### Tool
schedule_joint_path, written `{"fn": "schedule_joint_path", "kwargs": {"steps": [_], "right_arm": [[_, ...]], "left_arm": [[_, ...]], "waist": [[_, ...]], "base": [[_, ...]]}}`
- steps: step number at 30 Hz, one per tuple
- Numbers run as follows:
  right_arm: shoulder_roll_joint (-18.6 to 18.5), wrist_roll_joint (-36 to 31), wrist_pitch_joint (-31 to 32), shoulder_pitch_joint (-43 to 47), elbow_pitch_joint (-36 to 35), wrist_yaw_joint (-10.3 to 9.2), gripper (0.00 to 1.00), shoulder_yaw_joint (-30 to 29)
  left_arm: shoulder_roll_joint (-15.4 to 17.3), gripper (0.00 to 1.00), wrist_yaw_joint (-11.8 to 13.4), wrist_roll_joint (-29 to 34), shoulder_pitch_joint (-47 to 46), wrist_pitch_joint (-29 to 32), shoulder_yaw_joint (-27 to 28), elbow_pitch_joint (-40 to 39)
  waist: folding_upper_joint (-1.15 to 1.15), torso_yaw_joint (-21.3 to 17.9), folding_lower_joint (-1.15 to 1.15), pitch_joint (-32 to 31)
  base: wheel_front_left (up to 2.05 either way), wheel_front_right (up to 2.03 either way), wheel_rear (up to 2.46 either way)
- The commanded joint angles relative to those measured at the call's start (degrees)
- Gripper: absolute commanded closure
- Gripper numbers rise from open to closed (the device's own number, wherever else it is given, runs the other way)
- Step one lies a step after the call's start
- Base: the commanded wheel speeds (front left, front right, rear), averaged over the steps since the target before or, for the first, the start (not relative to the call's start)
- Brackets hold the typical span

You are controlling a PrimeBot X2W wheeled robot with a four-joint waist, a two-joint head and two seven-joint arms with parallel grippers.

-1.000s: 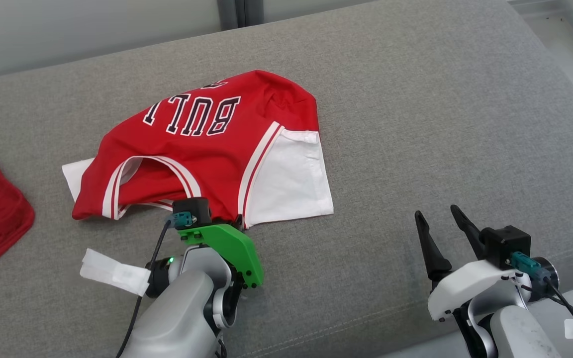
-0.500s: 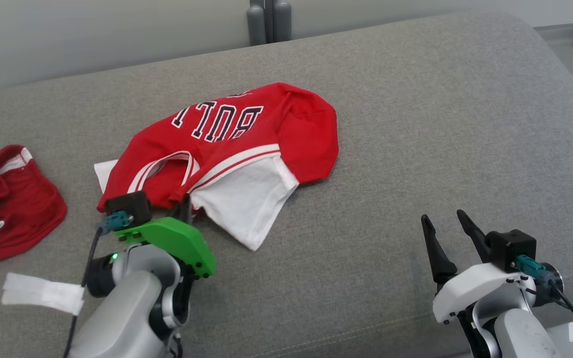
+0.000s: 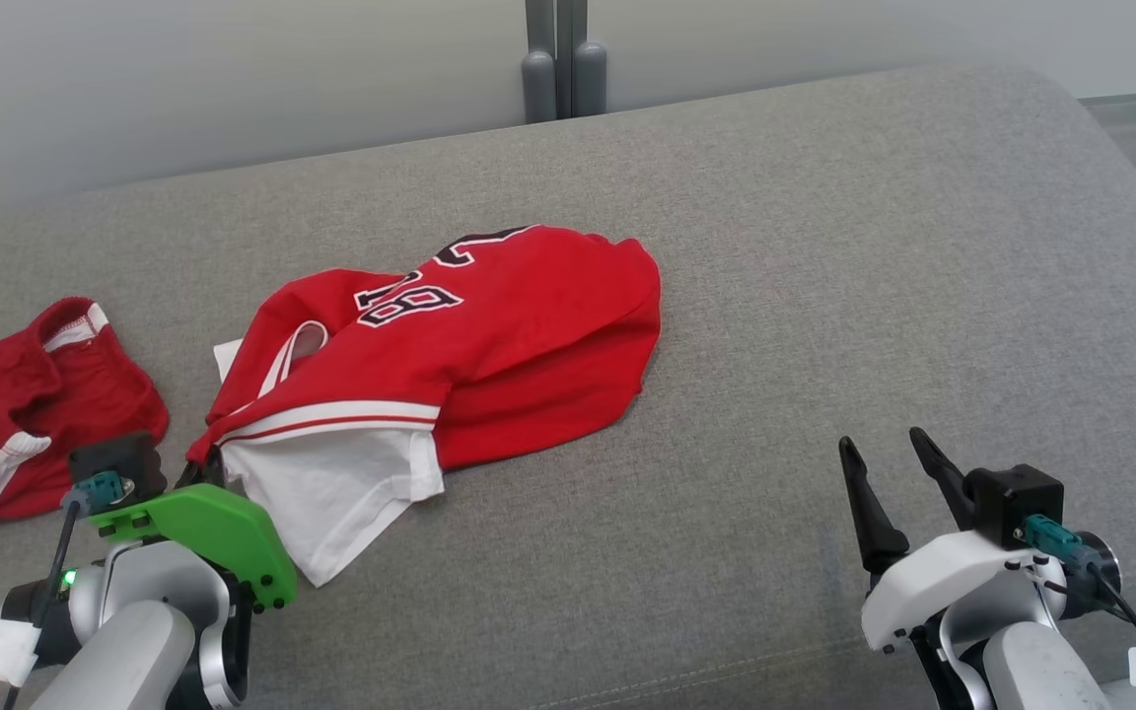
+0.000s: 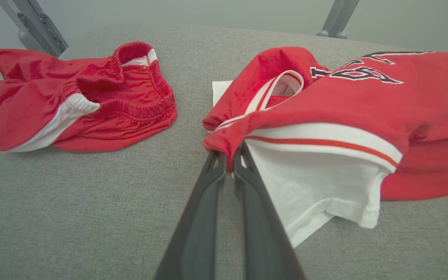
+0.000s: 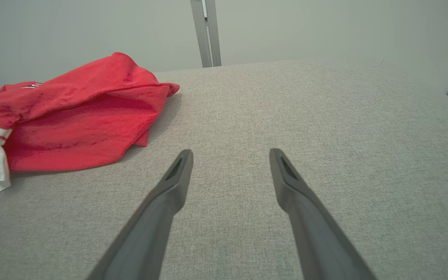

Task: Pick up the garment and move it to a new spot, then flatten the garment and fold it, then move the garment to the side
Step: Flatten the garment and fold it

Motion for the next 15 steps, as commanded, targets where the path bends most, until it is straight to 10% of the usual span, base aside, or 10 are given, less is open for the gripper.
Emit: {"fn": "schedule_joint_path", "kwargs": {"steps": [1,15], "right_arm": [[-0.11,-0.2,0.1,0.47,-0.34,0.0,0.0,0.06],[-0.12,-0.96,1.05,1.6,-1.42,0.0,0.0,0.14]], "left_arm": [[0.65,1.0,0.47,0.58,0.85,0.14,0.0,-0.02],[2.93,1.0,3.56,2.88,0.7,0.21,-0.79,6.56]], "waist": [[0.0,-0.1,0.0,-0.14],[0.0,-1.3,0.0,-1.19]], "base": [[0.0,0.0,0.0],[0.0,0.0,0.0]]}}
